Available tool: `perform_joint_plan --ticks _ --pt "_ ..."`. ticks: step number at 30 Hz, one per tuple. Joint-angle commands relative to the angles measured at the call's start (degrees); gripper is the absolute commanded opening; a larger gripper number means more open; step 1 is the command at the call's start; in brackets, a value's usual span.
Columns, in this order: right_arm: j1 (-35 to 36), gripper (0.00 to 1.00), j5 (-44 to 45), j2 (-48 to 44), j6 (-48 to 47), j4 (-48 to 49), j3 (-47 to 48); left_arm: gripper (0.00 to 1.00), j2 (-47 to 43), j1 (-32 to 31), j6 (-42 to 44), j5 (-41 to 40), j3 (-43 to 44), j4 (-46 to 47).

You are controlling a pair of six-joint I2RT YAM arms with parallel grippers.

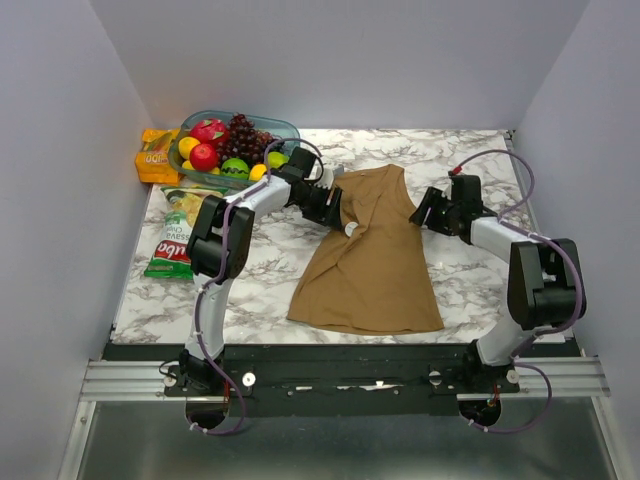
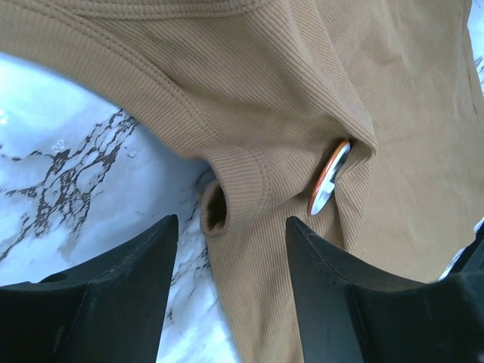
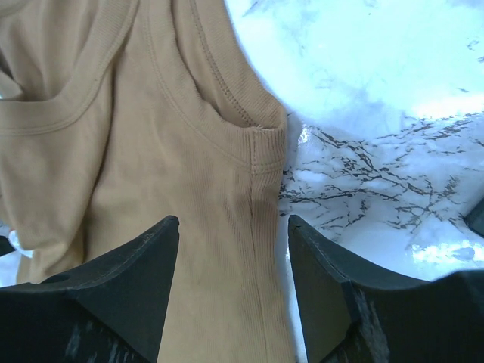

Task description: Pin the brooch onto the clothing

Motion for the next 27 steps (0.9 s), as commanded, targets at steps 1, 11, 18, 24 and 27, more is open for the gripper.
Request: perform_joint_plan --ticks 1,11,18,24,27 --pt "-0.3 0.66 -1.3 3.7 -1.5 -3.3 2.9 0.64 1.2 0.3 -1.4 3.1 1.2 3.3" --pt "-0.3 0.63 -3.7 7.1 -0.5 -5.1 5.5 0.33 2.6 0.3 -5.7 8.5 -0.1 11.3" --pt "-0.3 0.41 -3.9 8.6 -1.8 -8.2 8.4 0.0 2.3 0.6 -5.0 6.8 0.5 9.1" --pt "-0.2 0.4 -3.8 10.1 -2.4 -11.9 11.0 0.0 0.8 2.0 -4.2 2.8 0.3 6.0" --pt "-0.1 0.4 -3.6 10.3 -2.1 -13.0 11.4 0.0 0.2 2.6 -3.6 1.1 0.6 4.1"
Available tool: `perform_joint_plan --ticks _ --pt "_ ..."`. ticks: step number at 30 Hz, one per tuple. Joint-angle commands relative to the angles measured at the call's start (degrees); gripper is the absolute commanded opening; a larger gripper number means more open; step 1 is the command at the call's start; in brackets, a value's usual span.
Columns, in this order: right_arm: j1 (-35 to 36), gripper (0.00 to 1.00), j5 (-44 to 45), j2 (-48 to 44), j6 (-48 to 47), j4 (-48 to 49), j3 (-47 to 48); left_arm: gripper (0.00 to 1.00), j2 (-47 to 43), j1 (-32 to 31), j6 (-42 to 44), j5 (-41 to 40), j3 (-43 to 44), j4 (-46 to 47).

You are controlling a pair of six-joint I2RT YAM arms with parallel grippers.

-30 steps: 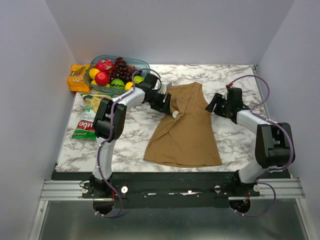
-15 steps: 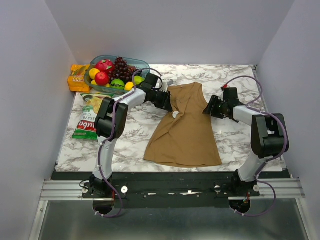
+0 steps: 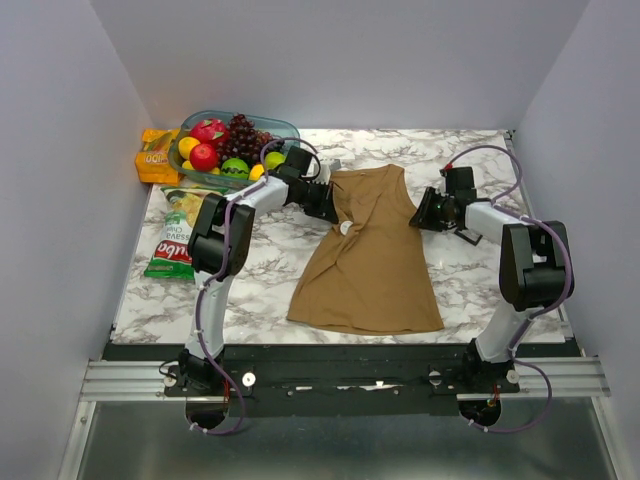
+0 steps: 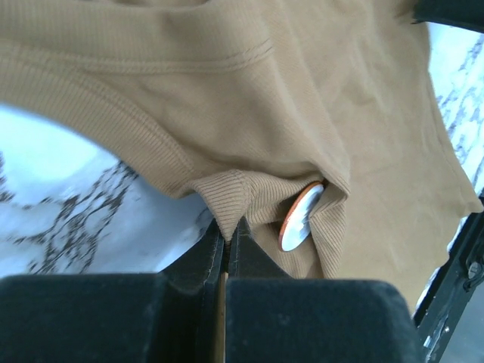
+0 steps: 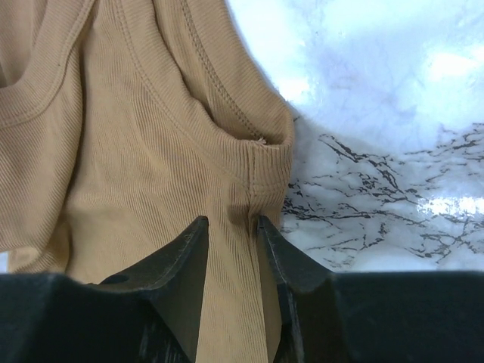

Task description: Pin the brooch onto the clothing

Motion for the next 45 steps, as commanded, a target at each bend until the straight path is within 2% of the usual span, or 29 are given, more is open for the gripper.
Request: perform_joint_plan --ticks 1,7,19,23,28,35,36,37,39,40,41,42,43,44,45 --pt "-0.1 0.4 -0.5 1.4 -0.7 -3.9 2.3 0.0 -2.3 1.6 1.4 -3.8 0.7 -4.1" --pt "0.2 0.39 0.4 3.7 -0.4 -8.9 6.0 0.0 -4.1 2.6 3.0 -6.1 -1.2 -6.0" --pt "0.9 0.1 1.3 4.9 -0.5 -13.8 8.5 0.0 -5.9 4.1 8.2 -15.5 -1.4 -13.3" --pt "0.9 0.01 1.7 4.9 0.0 -14.5 8.7 0.0 -7.9 4.7 9.9 -22.3 -2.9 -14.8" --pt "0.9 0.0 2.2 5.1 0.3 -15.1 9.3 0.0 -10.3 4.8 12.2 -27.0 -4.2 -14.9" --pt "1.0 0.01 4.2 4.8 -0.5 -16.5 10.0 0.0 -10.6 4.8 12.1 -25.5 -3.5 -15.3" --pt "1.0 0.02 4.3 4.5 -1.0 -16.6 10.2 0.04 -11.0 4.8 11.9 -25.3 -3.5 -15.2" --pt "1.0 0.04 4.3 3.9 -1.3 -16.6 10.3 0.14 -11.2 4.8 11.6 -24.8 -3.5 -15.0" --pt "1.1 0.11 4.1 2.9 -2.1 -16.9 10.4 0.43 -12.2 4.8 11.4 -24.2 -3.5 -14.6" --pt "1.0 0.16 3.7 2.5 -2.3 -16.9 10.3 0.45 -12.5 4.8 11.2 -24.1 -3.6 -14.5" --pt "1.2 0.31 3.8 1.1 -2.4 -17.0 10.2 0.51 -12.8 4.7 11.1 -24.3 -3.5 -14.5" --pt "1.4 0.39 3.8 0.3 -2.6 -17.0 10.1 0.57 -13.7 4.7 11.0 -24.7 -3.5 -14.5" --pt "1.6 0.44 3.7 -0.4 -2.8 -17.0 9.9 0.64 -14.2 4.6 10.9 -25.0 -3.5 -14.5" --pt "1.8 0.51 3.8 -2.3 -2.9 -17.1 9.4 0.75 -15.0 4.3 10.8 -26.2 -3.8 -14.1" --pt "2.4 0.52 3.8 -3.2 -3.0 -17.1 9.1 0.78 -16.7 4.0 10.6 -26.9 -4.1 -13.9"
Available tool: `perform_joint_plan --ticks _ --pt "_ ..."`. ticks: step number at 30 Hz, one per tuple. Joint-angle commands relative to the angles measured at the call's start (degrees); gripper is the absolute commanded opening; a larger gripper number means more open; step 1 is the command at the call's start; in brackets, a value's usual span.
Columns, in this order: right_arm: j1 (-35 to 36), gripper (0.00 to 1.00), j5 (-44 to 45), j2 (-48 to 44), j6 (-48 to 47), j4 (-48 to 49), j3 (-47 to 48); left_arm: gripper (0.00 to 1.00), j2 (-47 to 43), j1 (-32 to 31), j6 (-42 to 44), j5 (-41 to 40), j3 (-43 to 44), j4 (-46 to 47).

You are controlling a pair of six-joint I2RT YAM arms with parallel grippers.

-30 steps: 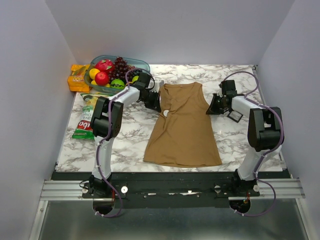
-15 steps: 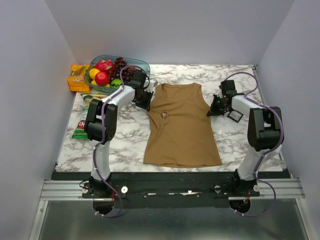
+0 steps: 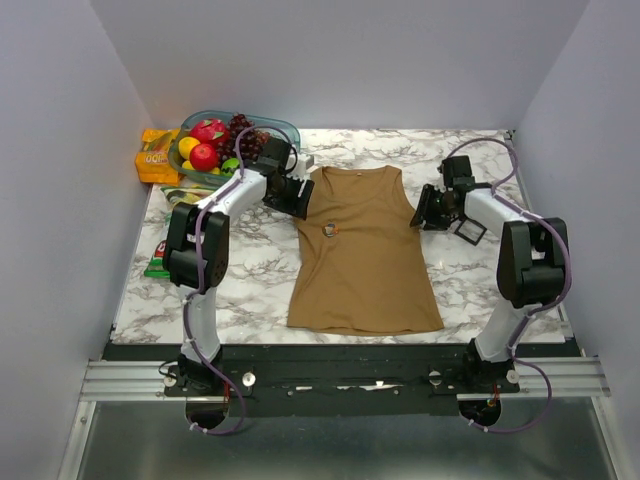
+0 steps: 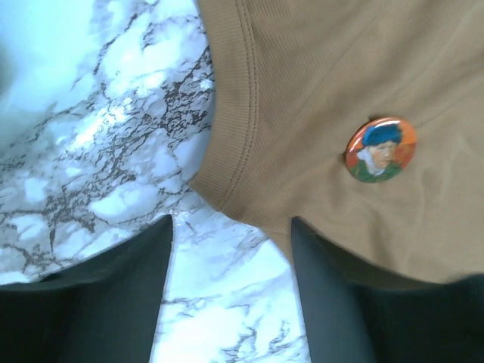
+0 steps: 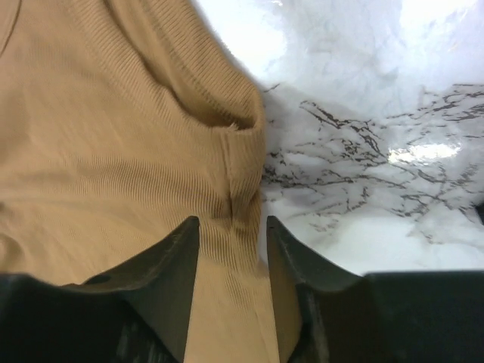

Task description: Pin the brooch onto the clothing

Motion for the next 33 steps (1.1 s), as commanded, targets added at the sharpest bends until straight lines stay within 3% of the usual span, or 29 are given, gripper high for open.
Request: perform_joint_plan --ticks 1,11,20,24,33 --pt "1.8 0.53 1.1 -7.0 -1.5 -1.4 -0.2 0.81 -7.1 -1.2 -0.5 -3.4 -0.9 1.1" --pt "8.1 0.54 0.9 -19.5 1.1 1.5 -8.8 0.79 -20.3 -3.7 -8.1 -1.3 -19.8 5.8" --pt "9.2 0.55 0.9 -33.1 2.1 1.3 -15.1 0.67 -26.3 -4.3 -18.0 8.0 -35.1 16.1" --pt "9.1 0.56 1.4 -39.0 1.8 0.1 -16.4 0.66 -25.7 -5.3 -19.1 7.5 -36.8 17.5" --pt "9.2 0.58 3.2 -43.8 1.0 -1.3 -18.6 0.52 -23.1 -8.5 -20.1 3.7 -39.8 18.6"
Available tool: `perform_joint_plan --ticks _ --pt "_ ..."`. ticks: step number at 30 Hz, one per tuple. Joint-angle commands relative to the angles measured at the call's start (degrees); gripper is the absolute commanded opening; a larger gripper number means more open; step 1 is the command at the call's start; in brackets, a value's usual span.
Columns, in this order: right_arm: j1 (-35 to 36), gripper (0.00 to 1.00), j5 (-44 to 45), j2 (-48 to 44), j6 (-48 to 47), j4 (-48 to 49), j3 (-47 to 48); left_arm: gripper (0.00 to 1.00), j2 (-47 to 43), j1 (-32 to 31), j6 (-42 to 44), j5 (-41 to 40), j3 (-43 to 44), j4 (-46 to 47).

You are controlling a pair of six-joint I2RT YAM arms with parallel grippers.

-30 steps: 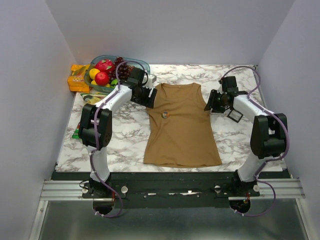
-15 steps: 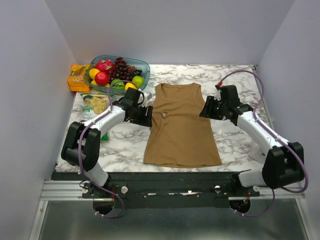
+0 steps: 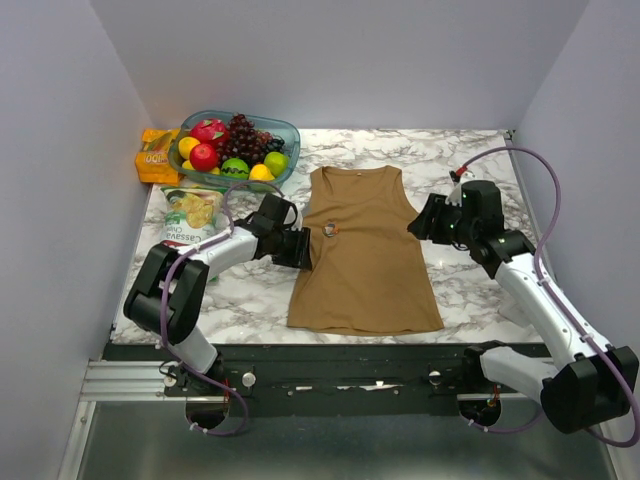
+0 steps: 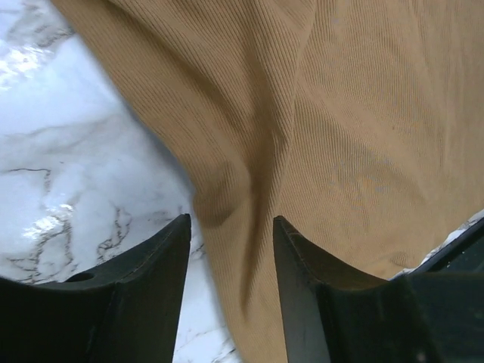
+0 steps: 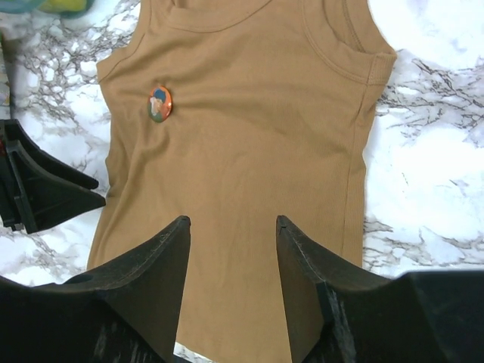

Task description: Pin the brooch onto the clothing

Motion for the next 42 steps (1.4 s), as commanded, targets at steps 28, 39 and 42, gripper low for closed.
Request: perform_joint_plan --ticks 28,39,42 --pt "0.2 0.59 3.3 -8.6 -0.5 -2.8 -5.4 0.0 -12.1 -1.4 -8.3 -16.9 -18.2 5.6" --pt "0.2 0.69 8.2 -10.9 -1.6 -5.9 -3.4 0.99 -24.0 -1.2 -5.2 -20.1 -9.1 -2.5" --pt "-0.2 0.76 12.3 -11.5 -1.4 -7.9 -1.5 0.99 -28.0 -0.3 -3.0 -22.5 -4.5 -5.3"
